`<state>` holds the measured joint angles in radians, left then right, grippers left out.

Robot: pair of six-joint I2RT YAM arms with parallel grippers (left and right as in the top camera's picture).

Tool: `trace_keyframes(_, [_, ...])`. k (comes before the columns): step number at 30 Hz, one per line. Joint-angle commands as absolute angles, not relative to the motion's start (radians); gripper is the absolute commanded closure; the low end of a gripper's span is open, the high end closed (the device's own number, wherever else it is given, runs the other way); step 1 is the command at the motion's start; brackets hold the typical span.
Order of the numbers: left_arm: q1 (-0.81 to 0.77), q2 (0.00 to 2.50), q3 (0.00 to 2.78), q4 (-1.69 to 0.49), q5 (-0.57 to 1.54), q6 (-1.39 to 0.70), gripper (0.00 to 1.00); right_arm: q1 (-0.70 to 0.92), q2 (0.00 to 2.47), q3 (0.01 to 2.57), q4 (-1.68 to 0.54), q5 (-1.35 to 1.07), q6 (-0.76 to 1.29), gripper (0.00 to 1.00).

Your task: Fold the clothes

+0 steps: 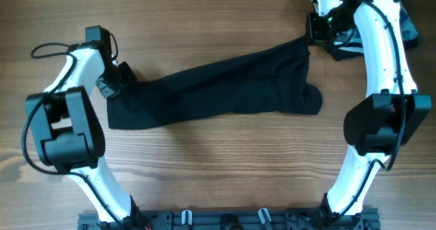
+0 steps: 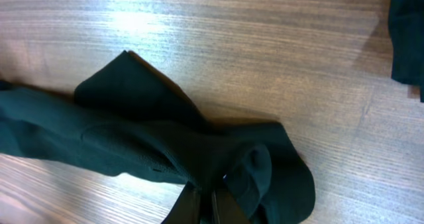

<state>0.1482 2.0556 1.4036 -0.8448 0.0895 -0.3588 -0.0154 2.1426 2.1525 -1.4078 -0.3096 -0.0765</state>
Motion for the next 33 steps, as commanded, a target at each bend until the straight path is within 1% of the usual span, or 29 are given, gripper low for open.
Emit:
trace_keyframes(1, [0.148,2.109,1.407,-0.694,0.078,-0.344,0.96,-0.016,2.155,2.150,-1.394,-0.289,-0.086,0.96])
trace_keyframes(3, [0.148,2.098,1.410,-0.575,0.080,-0.348,0.96,-0.016,2.155,2.150,-1.391,-0.289,-0.086,0.96])
trace_keyframes(4, [0.148,2.085,1.419,-0.525,0.097,-0.348,0.92,-0.016,2.155,2.150,-1.391,-0.289,-0.086,0.96])
trace_keyframes(5, [0.148,2.073,1.426,-0.493,0.119,-0.348,0.75,-0.016,2.155,2.150,-1.391,-0.289,-0.086,0.96])
trace_keyframes(6, [0.148,2.054,1.436,-0.467,0.147,-0.348,0.43,-0.016,2.155,2.150,-1.391,-0.290,-0.086,0.96])
trace_keyframes(7, [0.148,2.041,1.447,-0.467,0.157,-0.348,0.21,-0.016,2.155,2.150,-1.391,-0.289,-0.081,0.96])
trace_keyframes(8, [0.148,2.026,1.452,-0.477,0.157,-0.347,0.09,-0.016,2.155,2.150,-1.391,-0.290,-0.079,0.96])
trace_keyframes(9, [0.148,2.005,1.452,-0.501,0.156,-0.344,0.05,-0.016,2.155,2.150,-1.391,-0.290,-0.079,0.96])
trace_keyframes(10, [0.148,1.989,1.452,-0.543,0.156,-0.338,0.05,-0.016,2.155,2.150,-1.391,-0.290,-0.079,0.96])
trace_keyframes(12, [0.147,1.989,1.450,-0.631,0.156,-0.265,0.14,-0.013,2.155,2.150,-1.390,-0.290,-0.079,0.96])
trace_keyframes(13, [0.148,1.991,1.446,-0.666,0.156,-0.237,0.21,-0.010,2.155,2.150,-1.388,-0.290,-0.079,0.96])
trace_keyframes(16, [0.148,1.992,1.399,-0.699,0.139,-0.175,0.35,-0.003,2.155,2.150,-1.381,-0.290,-0.079,0.96])
trace_keyframes(18, [0.147,1.992,1.347,-0.662,0.137,-0.103,0.36,-0.003,2.155,2.150,-1.381,-0.290,-0.079,0.96])
trace_keyframes(20, [0.148,1.992,1.306,-0.609,0.138,-0.080,0.37,-0.003,2.155,2.150,-1.381,-0.290,-0.078,0.95])
trace_keyframes(23, [0.147,1.992,1.279,-0.549,0.190,-0.029,0.47,-0.003,2.155,2.150,-1.381,-0.290,-0.078,0.95])
trace_keyframes(27, [0.133,1.992,1.279,-0.489,0.191,-0.030,0.48,-0.003,2.155,2.150,-1.382,-0.290,-0.079,0.95])
trace_keyframes(33, [0.102,1.946,1.302,-0.486,0.191,-0.029,0.48,-0.003,2.155,2.150,-1.380,-0.289,-0.079,0.94])
